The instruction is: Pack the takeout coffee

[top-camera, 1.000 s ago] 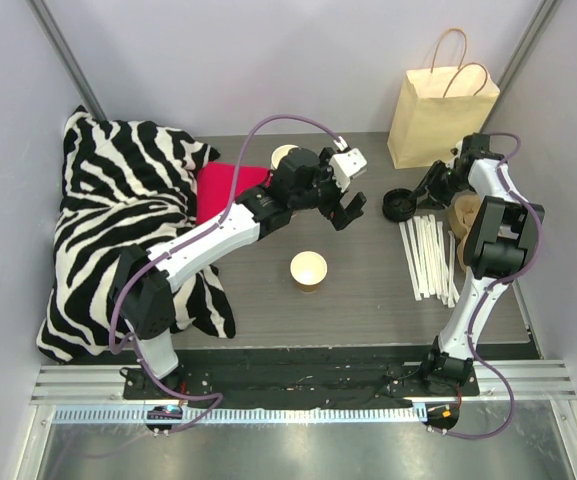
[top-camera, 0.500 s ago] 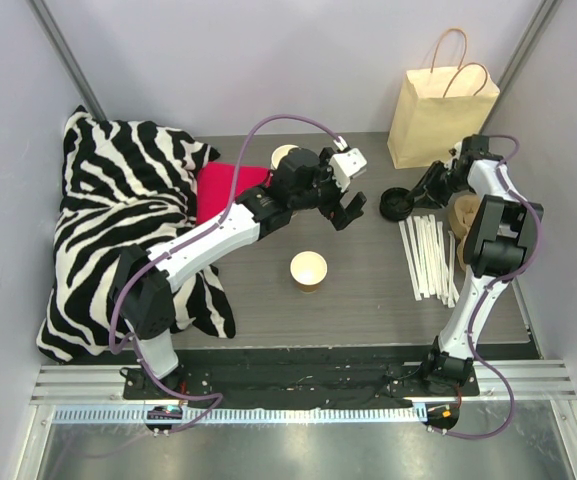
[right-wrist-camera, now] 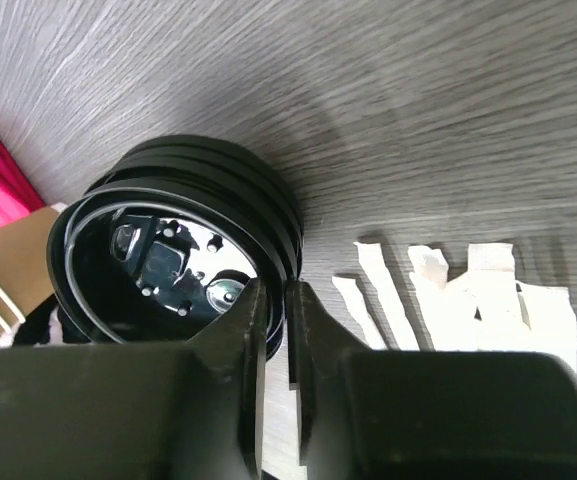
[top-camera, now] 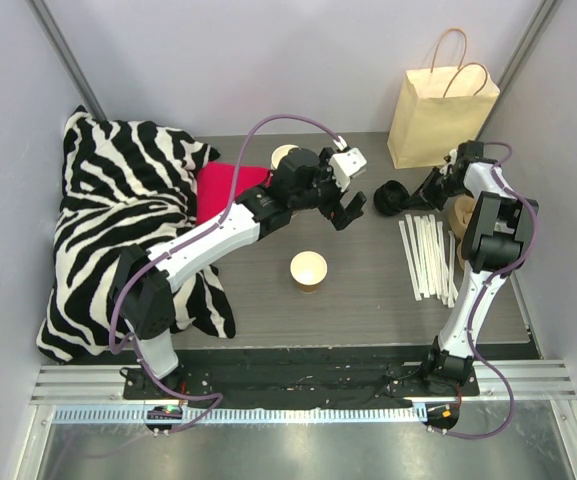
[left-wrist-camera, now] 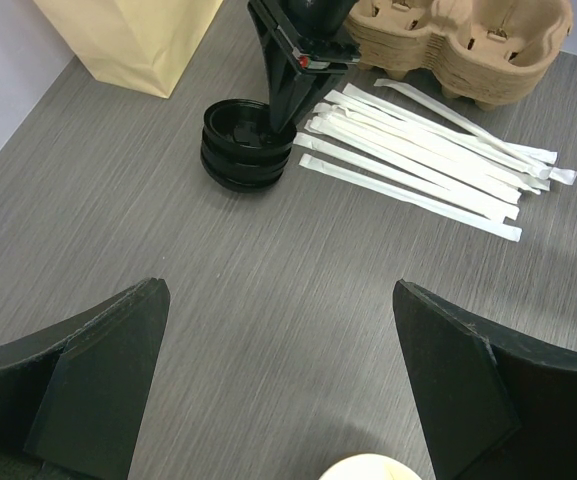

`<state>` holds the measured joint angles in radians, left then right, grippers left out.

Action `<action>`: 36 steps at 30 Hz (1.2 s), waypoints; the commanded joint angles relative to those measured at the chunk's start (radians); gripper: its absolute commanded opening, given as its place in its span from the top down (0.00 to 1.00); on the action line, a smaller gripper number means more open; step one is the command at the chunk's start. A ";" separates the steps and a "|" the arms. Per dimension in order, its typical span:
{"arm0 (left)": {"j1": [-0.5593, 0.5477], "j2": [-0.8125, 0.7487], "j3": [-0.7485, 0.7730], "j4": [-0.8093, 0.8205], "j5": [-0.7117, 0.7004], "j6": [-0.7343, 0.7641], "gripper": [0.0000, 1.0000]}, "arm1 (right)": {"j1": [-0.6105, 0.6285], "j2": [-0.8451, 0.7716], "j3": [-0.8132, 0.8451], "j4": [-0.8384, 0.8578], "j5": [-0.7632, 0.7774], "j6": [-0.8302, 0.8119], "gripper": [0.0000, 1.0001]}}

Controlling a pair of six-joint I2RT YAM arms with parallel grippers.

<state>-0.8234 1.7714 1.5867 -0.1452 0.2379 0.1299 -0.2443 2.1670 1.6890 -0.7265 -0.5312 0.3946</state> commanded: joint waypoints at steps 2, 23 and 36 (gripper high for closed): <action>0.003 -0.030 0.006 0.049 0.005 -0.018 0.00 | -0.004 -0.006 0.038 0.016 -0.035 0.001 0.96; 0.001 0.022 0.130 -0.011 0.037 0.027 0.00 | -0.003 -0.128 0.031 0.064 -0.138 -0.006 0.99; 0.001 -0.177 0.021 -0.094 0.095 0.146 0.00 | 0.031 -0.260 0.035 -0.020 -0.214 -0.192 0.99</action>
<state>-0.8234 1.7657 1.6409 -0.2222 0.2729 0.1802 -0.2359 2.0861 1.7134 -0.7052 -0.6601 0.3298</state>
